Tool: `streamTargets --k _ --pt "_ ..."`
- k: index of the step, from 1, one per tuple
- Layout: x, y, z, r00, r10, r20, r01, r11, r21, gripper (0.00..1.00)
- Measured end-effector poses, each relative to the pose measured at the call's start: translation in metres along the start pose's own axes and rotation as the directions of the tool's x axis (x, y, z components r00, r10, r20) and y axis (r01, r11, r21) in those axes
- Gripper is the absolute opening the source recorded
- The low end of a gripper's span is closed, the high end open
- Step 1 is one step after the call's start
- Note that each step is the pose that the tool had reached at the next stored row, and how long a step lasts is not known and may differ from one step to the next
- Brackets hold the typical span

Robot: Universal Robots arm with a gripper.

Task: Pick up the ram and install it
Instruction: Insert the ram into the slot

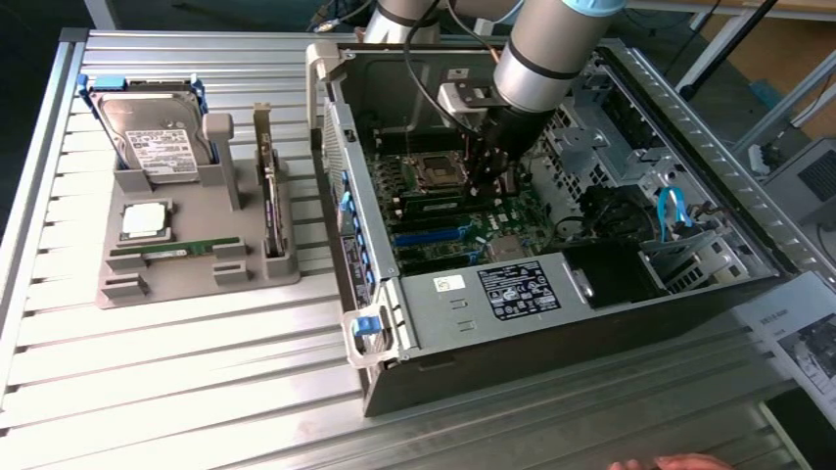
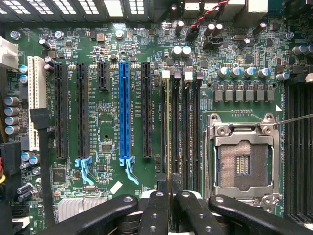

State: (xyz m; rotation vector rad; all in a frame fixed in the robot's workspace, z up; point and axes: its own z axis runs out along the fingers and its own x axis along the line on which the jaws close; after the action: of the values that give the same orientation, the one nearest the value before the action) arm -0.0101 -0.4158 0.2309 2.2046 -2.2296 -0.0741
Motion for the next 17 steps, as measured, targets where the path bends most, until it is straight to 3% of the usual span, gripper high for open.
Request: streamTargets --k 7,9,17 --pt "0.0 0.0 0.0001 1.0 0.0 0.0002 0.0 1.0 0.0001 0.13" --pt "0.0001 0.0 0.0 1.0 0.0 0.0001 0.0 1.0 0.0 0.26" --pt "0.0001 0.0 0.0 1.0 0.0 0.0001 0.0 1.0 0.0 0.26"
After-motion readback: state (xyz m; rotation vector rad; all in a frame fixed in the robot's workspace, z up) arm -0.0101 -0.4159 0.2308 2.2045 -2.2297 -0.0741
